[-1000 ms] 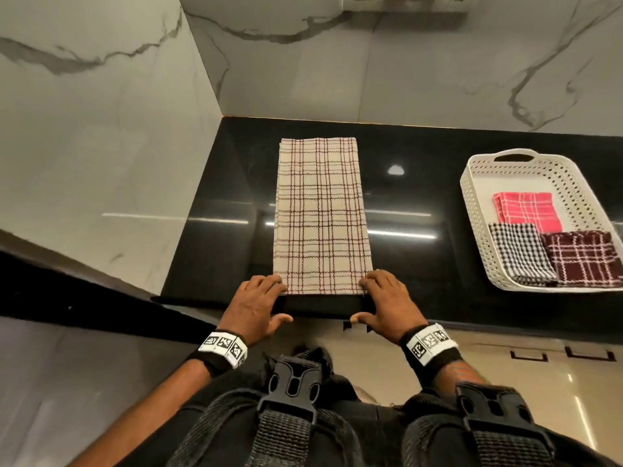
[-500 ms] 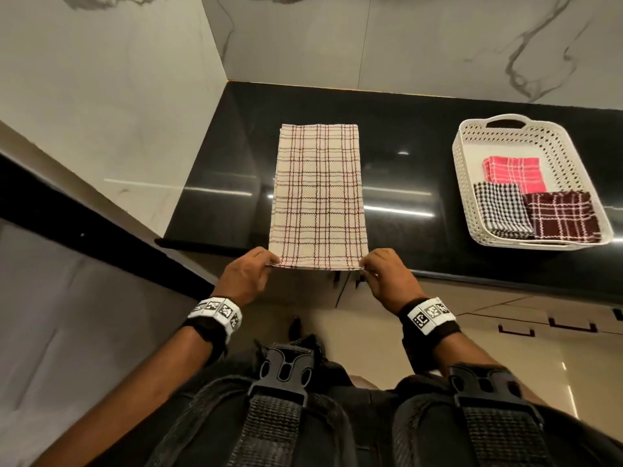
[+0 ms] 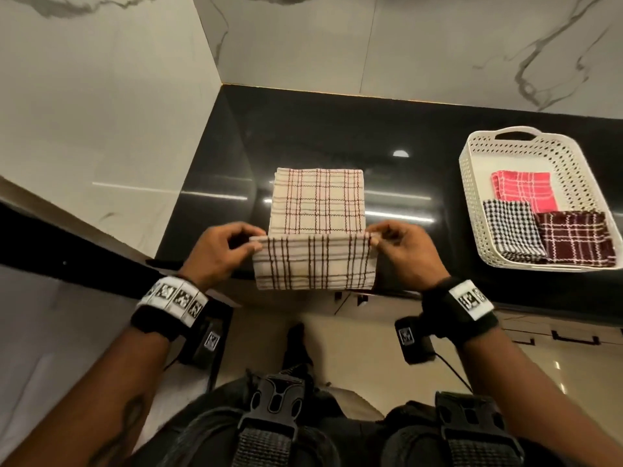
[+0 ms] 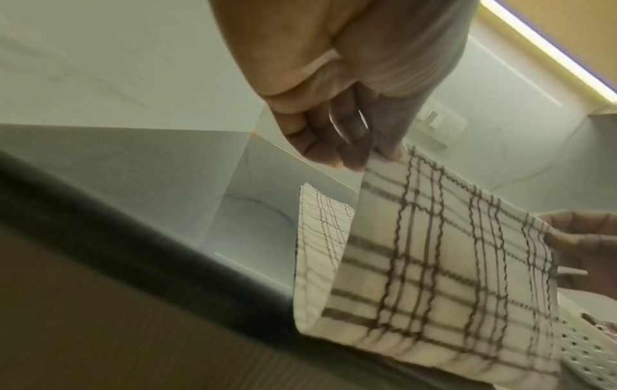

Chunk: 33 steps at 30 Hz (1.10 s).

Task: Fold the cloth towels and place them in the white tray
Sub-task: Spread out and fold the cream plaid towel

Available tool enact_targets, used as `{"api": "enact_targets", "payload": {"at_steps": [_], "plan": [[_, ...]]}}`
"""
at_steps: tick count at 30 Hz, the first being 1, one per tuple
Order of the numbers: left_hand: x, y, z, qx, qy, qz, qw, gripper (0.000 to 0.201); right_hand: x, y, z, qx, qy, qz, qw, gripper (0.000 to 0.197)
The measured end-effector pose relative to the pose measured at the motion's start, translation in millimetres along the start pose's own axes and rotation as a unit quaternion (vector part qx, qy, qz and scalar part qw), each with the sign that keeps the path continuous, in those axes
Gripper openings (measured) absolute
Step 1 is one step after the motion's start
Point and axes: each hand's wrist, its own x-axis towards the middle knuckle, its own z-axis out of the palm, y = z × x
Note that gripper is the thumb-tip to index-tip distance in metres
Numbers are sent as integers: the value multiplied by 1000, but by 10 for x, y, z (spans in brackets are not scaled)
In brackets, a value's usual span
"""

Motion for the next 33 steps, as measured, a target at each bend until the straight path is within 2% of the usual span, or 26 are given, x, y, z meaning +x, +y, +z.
{"api": "enact_targets", "payload": {"at_steps": [6,9,15,18,26,29,31,33], "plan": [[1315,-156,-17,41,75,-20,996,14,1247,9,83,-39,115,33,992,14],[1803,-198,-4,82,86,-39,992,13,1729,84,120,-79,138,63,985,11],[2378,-516,187,166,50,-63,983,13,2274,362,245,-167,146,143,965,14],[2471,-643,211,181,46,-61,981,8,2347,409,279,-194,147,158,957,20],[2548,-767,211,221,41,-30,974,8,2378,407,291,-236,124,167,949,22],[2503,-690,249,235,47,-40,970,19,2357,292,297,-285,103,163,939,22],[2416,-588,312,306,55,17,950,29,2298,167,365,-375,83,126,915,34],[2302,-459,423,358,31,128,924,34,2194,43,540,-411,60,60,908,37]]}}
